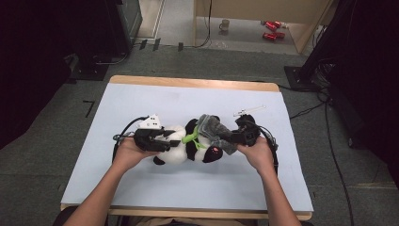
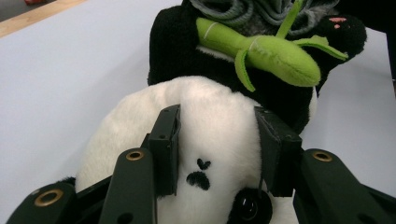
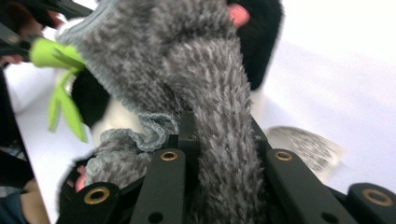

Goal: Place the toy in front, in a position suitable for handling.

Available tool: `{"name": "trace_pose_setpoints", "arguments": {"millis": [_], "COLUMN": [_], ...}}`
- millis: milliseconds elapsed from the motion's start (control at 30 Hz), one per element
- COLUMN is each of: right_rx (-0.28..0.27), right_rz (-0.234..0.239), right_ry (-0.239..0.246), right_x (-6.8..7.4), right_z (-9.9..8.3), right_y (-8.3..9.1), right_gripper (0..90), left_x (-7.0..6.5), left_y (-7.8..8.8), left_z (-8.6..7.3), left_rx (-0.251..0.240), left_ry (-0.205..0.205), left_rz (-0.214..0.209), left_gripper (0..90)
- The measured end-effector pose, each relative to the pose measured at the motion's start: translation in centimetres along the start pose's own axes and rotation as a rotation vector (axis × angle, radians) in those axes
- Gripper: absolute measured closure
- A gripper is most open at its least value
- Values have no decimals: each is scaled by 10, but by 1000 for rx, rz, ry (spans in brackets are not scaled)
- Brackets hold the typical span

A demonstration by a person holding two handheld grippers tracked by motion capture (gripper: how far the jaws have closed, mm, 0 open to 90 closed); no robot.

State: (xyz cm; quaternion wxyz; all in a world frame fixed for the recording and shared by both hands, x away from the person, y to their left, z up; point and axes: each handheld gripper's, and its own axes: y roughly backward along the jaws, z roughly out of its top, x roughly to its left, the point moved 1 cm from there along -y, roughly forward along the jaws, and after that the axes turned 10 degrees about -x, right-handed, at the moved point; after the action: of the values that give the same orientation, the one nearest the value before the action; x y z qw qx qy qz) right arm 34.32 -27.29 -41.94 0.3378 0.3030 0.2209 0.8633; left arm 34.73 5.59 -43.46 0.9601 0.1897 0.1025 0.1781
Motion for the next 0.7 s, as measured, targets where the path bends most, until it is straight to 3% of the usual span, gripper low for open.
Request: {"name": "trace_pose_setpoints", "arguments": {"millis": [233,400,567,700], "right_rx": [28,46,-19,-94], "right_rz": [-49,-157,-173,-140], "right_ry": [4,11,-6,19], "right_x": [-10,-20,-21,-5], "right_z": [-3,-4,4,16], "right_y": [6,18,39,56], "right_gripper": [772,775,777,777], "left_x": [1,3,3,3], "left_y": [1,2,2,2], "left_z": [0,0,0,0], "left_rx": [0,-4,-4,-5], "left_ry": [8,18,18,17], "left_rz": [4,4,4,6], "left_gripper": [558,558,559,559]}}
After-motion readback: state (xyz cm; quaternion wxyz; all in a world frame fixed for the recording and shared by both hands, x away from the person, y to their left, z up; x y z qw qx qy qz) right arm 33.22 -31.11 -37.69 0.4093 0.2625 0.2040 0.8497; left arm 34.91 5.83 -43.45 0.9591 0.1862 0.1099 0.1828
